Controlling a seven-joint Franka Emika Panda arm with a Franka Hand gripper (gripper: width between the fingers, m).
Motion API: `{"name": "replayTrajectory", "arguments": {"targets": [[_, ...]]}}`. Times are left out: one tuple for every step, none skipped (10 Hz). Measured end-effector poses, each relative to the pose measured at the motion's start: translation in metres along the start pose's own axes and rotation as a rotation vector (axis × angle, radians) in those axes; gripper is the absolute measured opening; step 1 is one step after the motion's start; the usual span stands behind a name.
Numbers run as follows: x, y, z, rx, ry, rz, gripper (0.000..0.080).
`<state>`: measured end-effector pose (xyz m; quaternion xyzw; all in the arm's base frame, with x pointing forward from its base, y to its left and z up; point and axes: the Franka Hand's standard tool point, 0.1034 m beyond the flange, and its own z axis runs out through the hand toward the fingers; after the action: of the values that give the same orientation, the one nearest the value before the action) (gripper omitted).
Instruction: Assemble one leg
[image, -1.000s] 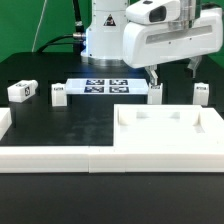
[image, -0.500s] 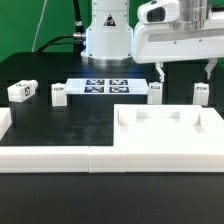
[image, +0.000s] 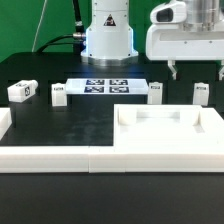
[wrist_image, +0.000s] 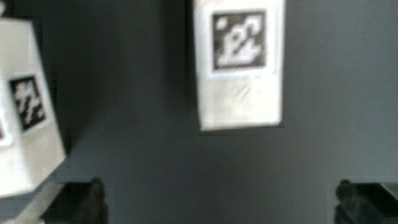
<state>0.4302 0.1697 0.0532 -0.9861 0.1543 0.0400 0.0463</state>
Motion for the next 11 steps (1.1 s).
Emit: {"name": "replayTrajectory", "arguments": {"targets": [[-0.002,-0.004,0.001,0.003,0.005,-0.014,0.0649],[-0.004,-0.002,0.003,-0.005,-0.015,-0.039,0.0649],[-0.005,0.004,0.002,-0.022,-0.109,-0.052,0.0649],[0.000,0.003,0.001,-0.025,-0.149,-0.049,0.0649],[-0.003,0.008,0.002,-0.043,-0.234,-0.065,0.0649],[-0.002,0.009,0.002,-0.050,-0.316,-0.053,0.0648],[0.000,0.010,0.005,-0.049,-0.352,-0.036,0.0649],[-0.007,0.011,0.005,-0.069,-0.437,-0.035,0.0649],[-0.007,0.008,0.005,-0.078,-0.499,-0.035,0.0649],[-0.010,0.008,0.003,-0.092,-0.598,-0.028,0.0649],[-0.010,0.007,0.003,-0.095,-0.683,-0.015,0.0649]]}}
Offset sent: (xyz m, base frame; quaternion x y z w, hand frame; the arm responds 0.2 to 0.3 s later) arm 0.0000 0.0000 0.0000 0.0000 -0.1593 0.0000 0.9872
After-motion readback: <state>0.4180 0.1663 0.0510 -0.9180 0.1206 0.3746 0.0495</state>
